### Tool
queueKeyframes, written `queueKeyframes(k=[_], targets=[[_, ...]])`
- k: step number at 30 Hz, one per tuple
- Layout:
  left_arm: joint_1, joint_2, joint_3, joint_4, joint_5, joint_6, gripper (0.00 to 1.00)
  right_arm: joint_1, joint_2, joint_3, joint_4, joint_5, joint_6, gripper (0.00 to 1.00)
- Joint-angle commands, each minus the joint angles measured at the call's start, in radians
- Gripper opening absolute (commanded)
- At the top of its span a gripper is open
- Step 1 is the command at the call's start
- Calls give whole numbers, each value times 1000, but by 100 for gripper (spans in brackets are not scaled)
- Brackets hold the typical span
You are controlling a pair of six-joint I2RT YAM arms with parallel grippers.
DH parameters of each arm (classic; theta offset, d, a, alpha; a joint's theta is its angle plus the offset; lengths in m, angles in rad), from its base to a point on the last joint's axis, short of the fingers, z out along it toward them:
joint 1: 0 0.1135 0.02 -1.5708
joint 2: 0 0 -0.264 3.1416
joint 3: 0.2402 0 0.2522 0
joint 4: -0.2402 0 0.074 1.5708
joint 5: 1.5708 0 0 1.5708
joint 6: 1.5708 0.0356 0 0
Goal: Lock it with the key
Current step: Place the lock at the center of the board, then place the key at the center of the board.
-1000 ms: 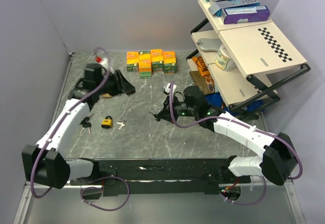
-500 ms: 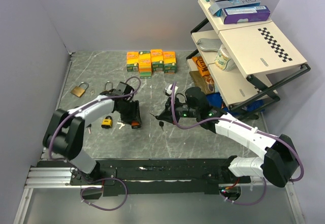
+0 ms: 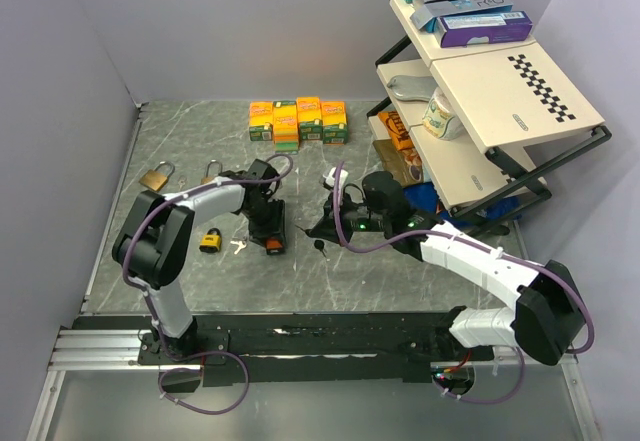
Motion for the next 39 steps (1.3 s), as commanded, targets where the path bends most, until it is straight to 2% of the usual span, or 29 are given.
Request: queueKeyframes(k=[1, 3, 4, 7, 10, 14, 19, 20, 21, 27, 33, 39], targets=[[-14, 62, 31, -21, 29, -14, 23, -8, 15, 5, 45, 9, 3, 0], [-16, 76, 37, -30, 26, -13, 32, -8, 26, 5, 44, 12, 7, 0], [-14, 81, 40, -32, 28, -14, 46, -10, 32, 8, 42, 14, 9, 0], [-13, 82, 44, -42, 23, -8, 66, -17, 46, 12, 45, 12, 15, 0], [-14, 79, 66, -71, 20, 4, 73, -22, 52, 11, 56, 12, 23, 0], [4, 43, 103, -99, 14, 10, 77, -27, 70, 14, 62, 21, 49, 0], [98, -55, 147, -134, 27, 22, 86, -36, 139, 14, 82, 14, 104, 0], [139, -75, 147, -133, 44, 25, 89, -37, 157, 20, 79, 5, 110, 0], [159, -118, 141, -118, 72, 24, 98, -39, 200, 35, 74, -20, 118, 0], [251, -293, 124, -38, 149, 42, 96, -48, 338, 81, 79, -63, 191, 0], [257, -387, 147, 19, 183, 15, 96, -74, 525, 161, 74, -98, 236, 0], [257, -444, 112, 48, 153, 16, 96, -97, 605, 233, 37, -75, 199, 3]])
